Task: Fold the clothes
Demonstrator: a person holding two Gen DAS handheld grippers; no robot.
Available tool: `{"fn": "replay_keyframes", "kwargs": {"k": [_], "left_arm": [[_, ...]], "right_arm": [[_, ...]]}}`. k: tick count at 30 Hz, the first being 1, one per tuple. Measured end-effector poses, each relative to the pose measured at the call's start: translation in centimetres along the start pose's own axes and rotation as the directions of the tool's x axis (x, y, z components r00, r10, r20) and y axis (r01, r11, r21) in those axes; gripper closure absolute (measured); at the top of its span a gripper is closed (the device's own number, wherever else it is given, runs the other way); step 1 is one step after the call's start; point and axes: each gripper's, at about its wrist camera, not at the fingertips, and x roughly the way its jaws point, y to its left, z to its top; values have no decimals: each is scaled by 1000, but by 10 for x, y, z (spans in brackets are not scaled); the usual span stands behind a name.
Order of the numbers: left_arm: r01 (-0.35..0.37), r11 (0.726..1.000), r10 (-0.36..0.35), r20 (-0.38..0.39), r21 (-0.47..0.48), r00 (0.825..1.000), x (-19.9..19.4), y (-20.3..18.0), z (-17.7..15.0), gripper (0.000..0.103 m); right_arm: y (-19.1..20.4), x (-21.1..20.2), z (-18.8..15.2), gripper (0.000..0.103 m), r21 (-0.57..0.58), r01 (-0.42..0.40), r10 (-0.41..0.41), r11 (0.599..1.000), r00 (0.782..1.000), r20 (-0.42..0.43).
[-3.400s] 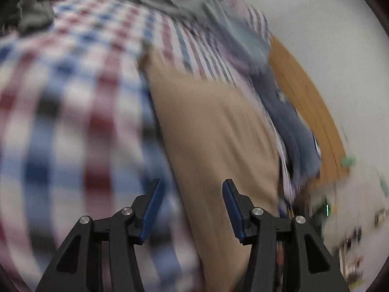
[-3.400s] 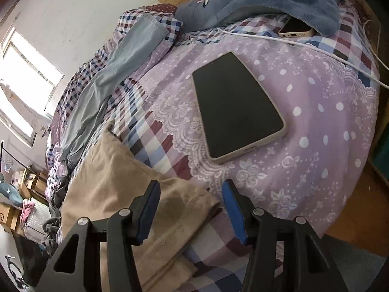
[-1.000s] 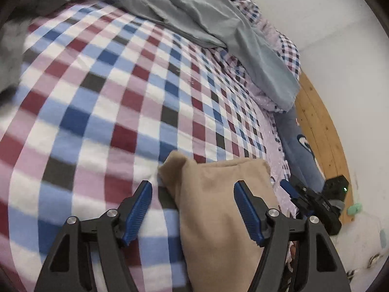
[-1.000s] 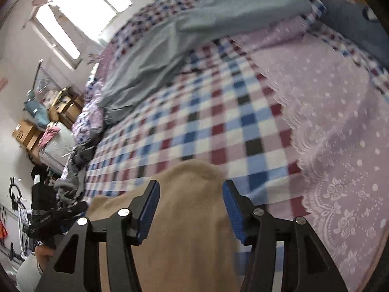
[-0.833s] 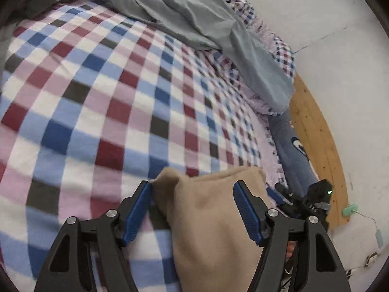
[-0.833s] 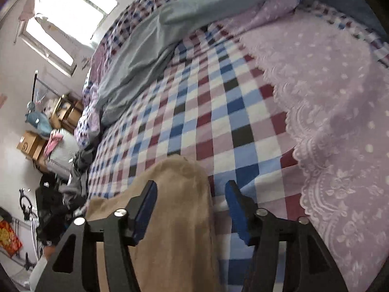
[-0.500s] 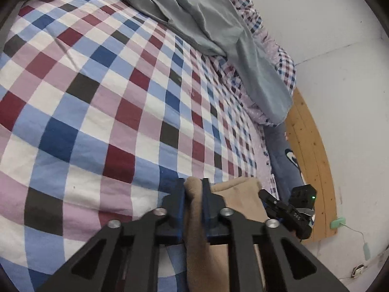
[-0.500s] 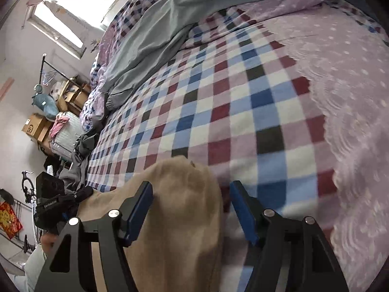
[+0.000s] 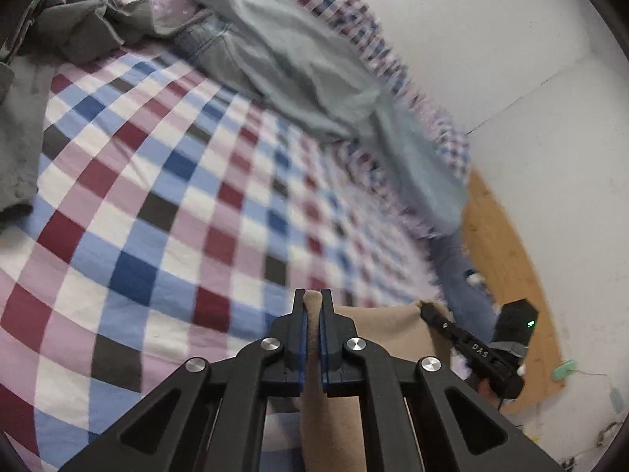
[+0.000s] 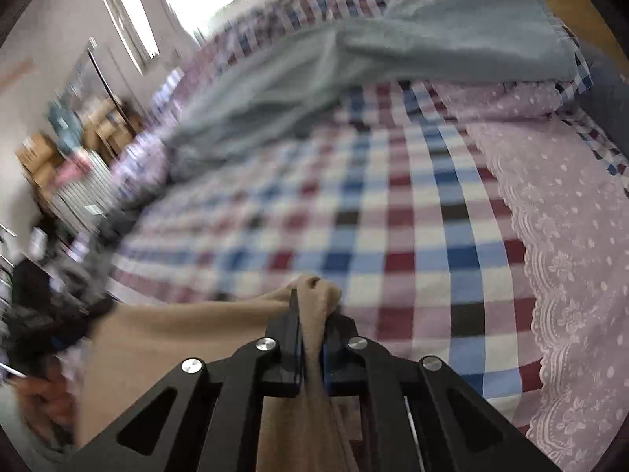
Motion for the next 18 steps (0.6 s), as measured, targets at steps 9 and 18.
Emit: {"fn": "replay_keyframes", "kwargs": {"k": [9,18], "left_arm": [[-193,979,189,59,68,980,-10,-13,0,44],[-218,933,206,71,288,976,5,-91,-26,19]], "right_arm": [[-3,-39,12,43,82,136,-143,987,986,88],[66,-20,8,21,-112,135,-134,984,991,15]]}}
